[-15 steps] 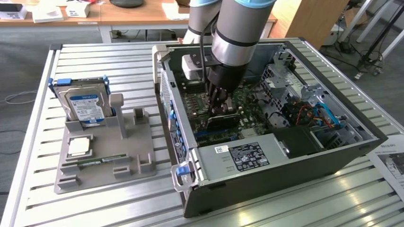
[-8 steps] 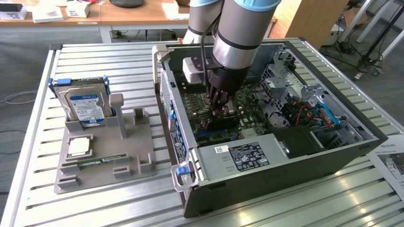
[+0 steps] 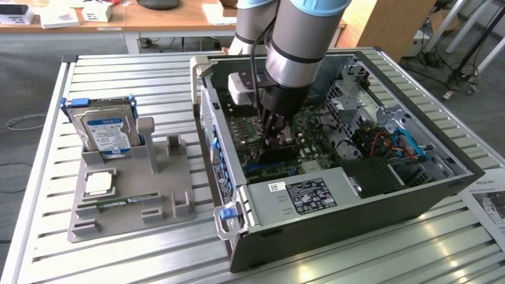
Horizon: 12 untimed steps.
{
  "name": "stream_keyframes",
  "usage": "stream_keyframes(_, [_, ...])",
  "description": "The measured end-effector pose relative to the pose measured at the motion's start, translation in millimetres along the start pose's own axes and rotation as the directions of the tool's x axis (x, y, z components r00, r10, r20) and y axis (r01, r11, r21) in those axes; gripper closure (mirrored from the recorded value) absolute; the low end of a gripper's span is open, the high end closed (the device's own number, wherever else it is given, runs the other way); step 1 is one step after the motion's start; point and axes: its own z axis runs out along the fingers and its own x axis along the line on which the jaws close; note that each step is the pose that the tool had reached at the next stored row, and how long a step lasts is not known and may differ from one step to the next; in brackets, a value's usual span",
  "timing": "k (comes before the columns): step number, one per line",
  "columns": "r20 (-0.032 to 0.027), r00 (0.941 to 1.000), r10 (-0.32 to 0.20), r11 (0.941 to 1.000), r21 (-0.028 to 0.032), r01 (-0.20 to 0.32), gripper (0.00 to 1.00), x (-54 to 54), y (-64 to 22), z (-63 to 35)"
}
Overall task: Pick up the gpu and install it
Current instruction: 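Press down on the gpu until it lock into place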
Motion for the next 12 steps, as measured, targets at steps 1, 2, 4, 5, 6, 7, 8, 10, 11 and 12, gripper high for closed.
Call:
stream_keyframes(1, [-0.0001, 1.0000, 0.000, 1.0000, -0.0001, 0.000, 0.89, -1.2, 0.0, 0.1])
stream_keyframes(2, [-0.0001, 1.0000, 0.000, 1.0000, 0.0000, 0.000, 0.89, -2.5, -0.1, 0.2])
stream_keyframes(4, [0.0000, 1.0000, 0.000, 1.0000, -0.0002, 0.000, 0.89, -4.0, -0.1, 1.1])
stream_keyframes(5, [0.0002, 1.0000, 0.000, 1.0000, 0.0000, 0.000, 0.89, -4.6, 0.0, 1.7])
stream_keyframes(6, [0.0003, 1.0000, 0.000, 1.0000, 0.0000, 0.000, 0.89, -5.0, 0.0, 2.4])
stream_keyframes(7, [0.0002, 1.0000, 0.000, 1.0000, 0.0000, 0.000, 0.89, -5.3, 0.0, 3.0])
stream_keyframes(8, [0.0006, 1.0000, 0.000, 1.0000, 0.0001, 0.000, 0.89, -5.9, 0.2, 4.0])
stream_keyframes(10, [0.0000, 1.0000, 0.000, 1.0000, -0.0003, 0.000, 0.89, -7.4, 0.8, 5.3])
stream_keyframes(11, [0.0001, 1.0000, 0.000, 1.0000, -0.0004, 0.000, 0.89, -7.8, 1.0, 5.6])
stream_keyframes(12, [0.0000, 1.0000, 0.000, 1.0000, -0.0004, 0.000, 0.89, -8.1, 1.0, 6.2])
